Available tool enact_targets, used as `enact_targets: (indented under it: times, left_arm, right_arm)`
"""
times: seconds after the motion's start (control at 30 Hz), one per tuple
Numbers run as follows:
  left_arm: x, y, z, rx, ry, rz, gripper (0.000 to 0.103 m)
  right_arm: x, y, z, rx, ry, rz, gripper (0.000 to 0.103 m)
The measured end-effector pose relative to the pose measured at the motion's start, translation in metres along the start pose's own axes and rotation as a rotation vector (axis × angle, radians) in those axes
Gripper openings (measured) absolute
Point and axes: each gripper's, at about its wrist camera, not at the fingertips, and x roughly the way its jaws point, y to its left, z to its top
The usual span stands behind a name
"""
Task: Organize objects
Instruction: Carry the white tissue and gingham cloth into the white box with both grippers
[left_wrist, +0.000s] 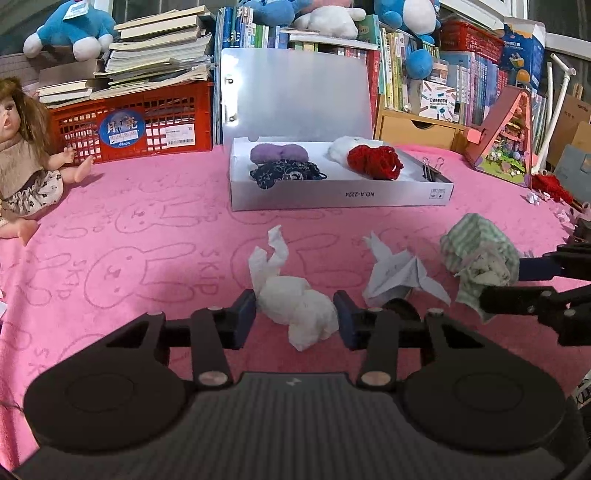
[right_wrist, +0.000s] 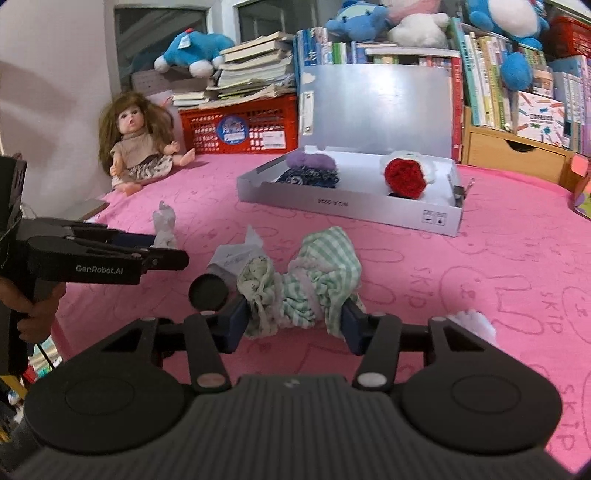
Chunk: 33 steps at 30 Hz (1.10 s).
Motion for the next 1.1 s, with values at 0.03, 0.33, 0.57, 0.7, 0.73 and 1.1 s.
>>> enact_targets:
  times: [0.03, 0.33, 0.57, 0.7, 0.73, 1.1]
  left_arm:
    - [0.000, 0.000, 0.002, -0.003, 0.001, 0.002, 0.052]
    - [0.009, 0.001, 0.022, -0.011, 0.000, 0.018, 0.052]
    - [0.021, 0.003, 0.048, -0.027, -0.008, 0.022, 0.052]
    - [0.027, 0.003, 0.062, -0.031, -0.018, 0.015, 0.052]
    - [0.029, 0.003, 0.065, -0.031, -0.021, 0.016, 0.052]
    - [0.057, 0.002, 0.107, -0.068, -0.053, 0.013, 0.052]
  right_arm:
    - [-0.001, -0.003, 0.001, 0.010, -0.005, -0.004, 0.056]
    - [0.000, -0.022, 0.014, 0.084, -0.022, -0.078, 0.055]
    - [0.003, -0.035, 0.036, 0.118, -0.047, -0.131, 0.055]
    - [0.007, -0.044, 0.047, 0.136, -0.052, -0.160, 0.055]
    - [0.009, -0.047, 0.050, 0.139, -0.053, -0.168, 0.055]
    - [0.031, -0.079, 0.081, 0.255, -0.060, -0.158, 0.055]
